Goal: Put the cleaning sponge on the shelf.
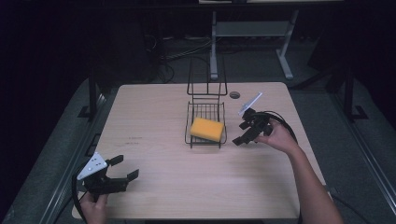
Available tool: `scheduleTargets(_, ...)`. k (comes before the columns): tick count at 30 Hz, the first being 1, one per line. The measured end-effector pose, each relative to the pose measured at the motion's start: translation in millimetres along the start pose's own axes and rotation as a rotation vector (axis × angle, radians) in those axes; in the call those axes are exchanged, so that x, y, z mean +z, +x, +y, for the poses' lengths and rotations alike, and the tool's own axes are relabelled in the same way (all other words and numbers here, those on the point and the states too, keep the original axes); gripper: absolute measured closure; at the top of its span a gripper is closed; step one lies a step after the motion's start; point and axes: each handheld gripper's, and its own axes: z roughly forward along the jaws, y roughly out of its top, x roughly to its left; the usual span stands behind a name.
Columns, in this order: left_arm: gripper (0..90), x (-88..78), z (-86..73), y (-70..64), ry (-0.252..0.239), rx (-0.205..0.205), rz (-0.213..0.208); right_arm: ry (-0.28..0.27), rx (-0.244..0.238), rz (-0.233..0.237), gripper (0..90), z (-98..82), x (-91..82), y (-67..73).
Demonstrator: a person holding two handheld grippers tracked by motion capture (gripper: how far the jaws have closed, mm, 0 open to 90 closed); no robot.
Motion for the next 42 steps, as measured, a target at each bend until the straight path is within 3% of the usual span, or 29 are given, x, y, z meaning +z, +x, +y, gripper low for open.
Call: scheduleTargets(42, 13.4, -0.7, -0.8, -0.5, 0.003, 0.009, 0.000, -0.006, 0.070, -0.014, 14.4, -70.0, -10.6, 9.1)
